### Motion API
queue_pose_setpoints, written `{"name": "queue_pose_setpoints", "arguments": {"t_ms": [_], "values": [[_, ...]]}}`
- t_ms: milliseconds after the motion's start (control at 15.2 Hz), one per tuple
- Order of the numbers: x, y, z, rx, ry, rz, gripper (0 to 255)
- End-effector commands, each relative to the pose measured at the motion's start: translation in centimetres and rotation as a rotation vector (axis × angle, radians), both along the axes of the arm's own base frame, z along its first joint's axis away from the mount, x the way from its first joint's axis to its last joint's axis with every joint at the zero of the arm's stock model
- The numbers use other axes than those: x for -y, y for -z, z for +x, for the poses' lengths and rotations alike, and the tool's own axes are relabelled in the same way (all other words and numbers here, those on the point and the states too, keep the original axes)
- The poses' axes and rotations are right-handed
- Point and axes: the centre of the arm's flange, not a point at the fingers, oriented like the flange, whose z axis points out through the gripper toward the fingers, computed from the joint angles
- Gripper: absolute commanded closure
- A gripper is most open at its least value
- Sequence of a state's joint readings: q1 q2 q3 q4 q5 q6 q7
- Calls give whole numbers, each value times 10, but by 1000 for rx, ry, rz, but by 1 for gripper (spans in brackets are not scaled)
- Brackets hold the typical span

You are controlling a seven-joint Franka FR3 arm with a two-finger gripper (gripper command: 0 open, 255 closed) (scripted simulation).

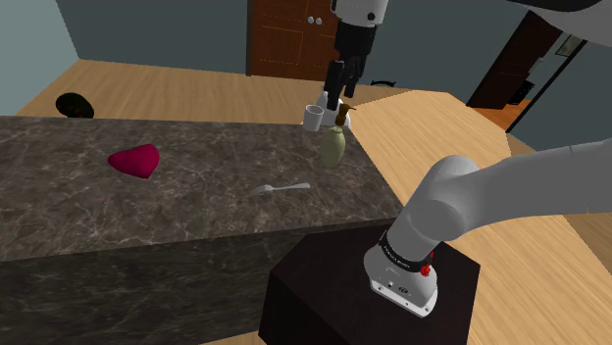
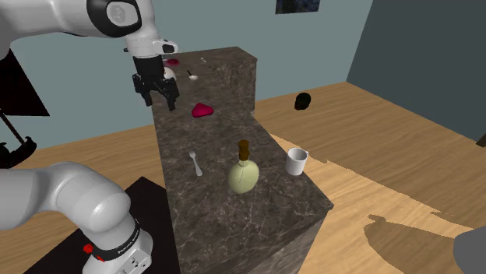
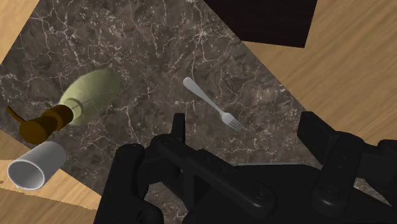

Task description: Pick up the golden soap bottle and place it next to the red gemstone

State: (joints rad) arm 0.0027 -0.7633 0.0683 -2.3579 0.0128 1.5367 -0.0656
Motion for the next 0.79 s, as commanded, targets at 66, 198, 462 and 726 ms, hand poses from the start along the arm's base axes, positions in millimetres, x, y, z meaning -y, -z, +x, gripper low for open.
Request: {"name": "queue_pose_setpoints", "arguments": {"t_ms": [66, 198, 462, 726], "values": [[12, 5, 4, 2, 1, 3, 0], [36, 14, 12, 7, 4, 8, 0], [83, 34, 28, 17, 9, 18, 0], [131, 53, 44, 27, 14, 28, 0]]}}
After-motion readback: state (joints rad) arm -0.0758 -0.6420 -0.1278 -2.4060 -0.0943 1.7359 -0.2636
